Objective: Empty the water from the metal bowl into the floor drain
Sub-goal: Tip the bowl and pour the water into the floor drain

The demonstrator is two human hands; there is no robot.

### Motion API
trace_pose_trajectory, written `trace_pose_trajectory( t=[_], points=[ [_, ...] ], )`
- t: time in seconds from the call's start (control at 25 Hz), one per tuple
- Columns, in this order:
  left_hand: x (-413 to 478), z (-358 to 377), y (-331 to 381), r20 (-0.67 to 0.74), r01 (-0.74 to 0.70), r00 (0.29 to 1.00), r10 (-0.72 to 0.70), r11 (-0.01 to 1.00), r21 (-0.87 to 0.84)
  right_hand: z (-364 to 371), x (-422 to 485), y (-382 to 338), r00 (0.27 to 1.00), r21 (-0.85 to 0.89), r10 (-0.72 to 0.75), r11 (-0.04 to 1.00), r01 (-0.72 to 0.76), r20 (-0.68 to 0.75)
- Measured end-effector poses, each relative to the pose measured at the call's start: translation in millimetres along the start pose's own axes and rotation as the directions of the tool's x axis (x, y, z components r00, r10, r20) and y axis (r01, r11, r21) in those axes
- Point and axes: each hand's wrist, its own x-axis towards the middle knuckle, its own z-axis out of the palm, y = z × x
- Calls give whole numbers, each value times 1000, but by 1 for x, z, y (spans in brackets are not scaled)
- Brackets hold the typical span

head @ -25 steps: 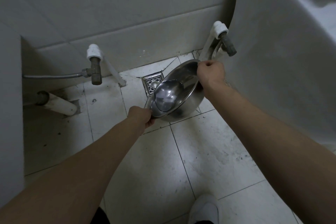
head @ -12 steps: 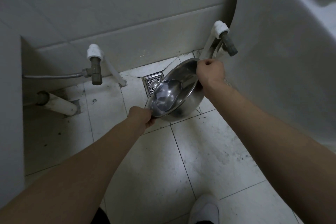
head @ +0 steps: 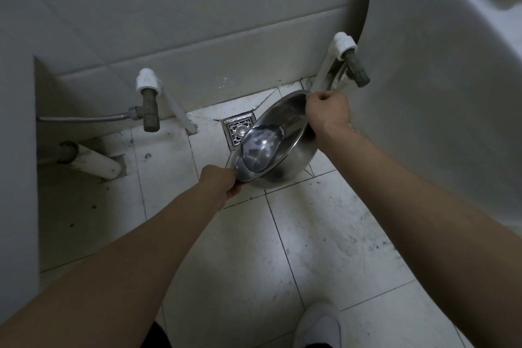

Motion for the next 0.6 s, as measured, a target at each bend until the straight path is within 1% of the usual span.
trace_pose_trajectory(
  t=[0.36, 0.6],
  points=[
    [0, -1, 1, 12, 2, 1000, -2, 1000, 7, 0, -2, -5, 999, 26, 2, 1000, -3, 33],
    [-2, -1, 2, 13, 2, 1000, -3, 1000, 8, 2, -3, -10, 999, 31, -25, 999, 24, 34]
  ],
)
